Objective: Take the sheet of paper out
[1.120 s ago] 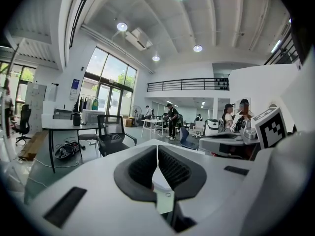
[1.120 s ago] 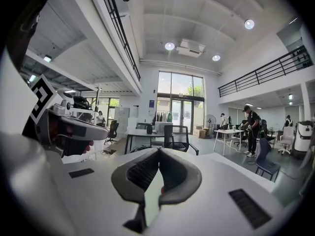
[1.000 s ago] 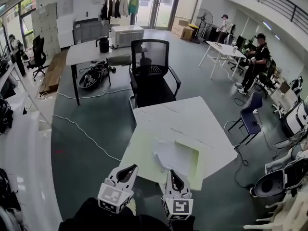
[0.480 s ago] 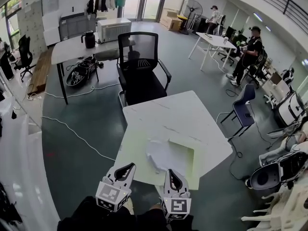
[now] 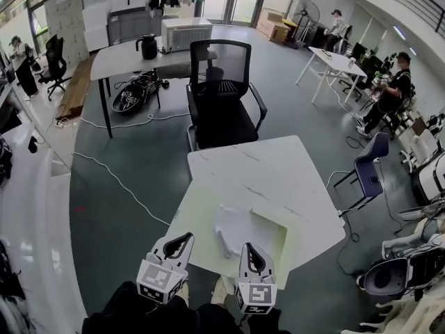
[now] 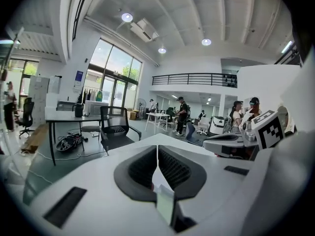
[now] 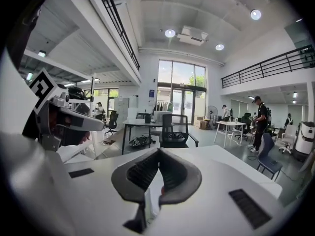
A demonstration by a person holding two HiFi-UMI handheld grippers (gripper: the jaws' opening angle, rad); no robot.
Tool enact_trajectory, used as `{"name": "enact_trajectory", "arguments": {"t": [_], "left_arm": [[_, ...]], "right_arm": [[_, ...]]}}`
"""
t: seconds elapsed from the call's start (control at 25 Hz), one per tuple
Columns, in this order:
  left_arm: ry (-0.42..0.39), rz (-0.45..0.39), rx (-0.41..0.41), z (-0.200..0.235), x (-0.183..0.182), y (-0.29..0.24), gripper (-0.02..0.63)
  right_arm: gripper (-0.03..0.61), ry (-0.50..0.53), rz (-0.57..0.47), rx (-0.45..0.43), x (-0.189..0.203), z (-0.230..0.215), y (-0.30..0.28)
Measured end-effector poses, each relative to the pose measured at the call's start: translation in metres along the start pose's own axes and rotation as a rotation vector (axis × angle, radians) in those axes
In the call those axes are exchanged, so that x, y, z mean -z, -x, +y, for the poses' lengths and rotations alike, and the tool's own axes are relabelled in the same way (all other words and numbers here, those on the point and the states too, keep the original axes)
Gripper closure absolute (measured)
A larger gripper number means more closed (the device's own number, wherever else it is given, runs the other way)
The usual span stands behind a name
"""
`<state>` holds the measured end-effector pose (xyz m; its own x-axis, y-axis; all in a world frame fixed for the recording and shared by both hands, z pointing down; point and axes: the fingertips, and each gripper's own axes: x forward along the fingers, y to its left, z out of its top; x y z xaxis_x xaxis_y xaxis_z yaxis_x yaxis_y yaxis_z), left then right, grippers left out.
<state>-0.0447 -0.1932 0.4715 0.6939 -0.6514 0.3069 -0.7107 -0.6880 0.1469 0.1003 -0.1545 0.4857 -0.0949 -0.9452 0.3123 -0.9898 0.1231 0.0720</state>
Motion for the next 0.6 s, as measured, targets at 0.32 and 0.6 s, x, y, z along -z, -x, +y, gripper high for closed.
{"name": "enact_trajectory", "arguments": {"t": [0.32, 0.6], "left_arm": [[0.056, 0.055, -0.089, 0.003, 0.027, -0.044, 0.586], [0.106, 0.112, -0.16, 0.014, 0.07, -0.073, 0.586]], "right_arm": [[0.561, -0.022, 0.078, -0.118, 0.037, -0.023, -0.038], [0.561, -0.031, 0.153, -0.231, 0.083, -0.021, -0.079]]}}
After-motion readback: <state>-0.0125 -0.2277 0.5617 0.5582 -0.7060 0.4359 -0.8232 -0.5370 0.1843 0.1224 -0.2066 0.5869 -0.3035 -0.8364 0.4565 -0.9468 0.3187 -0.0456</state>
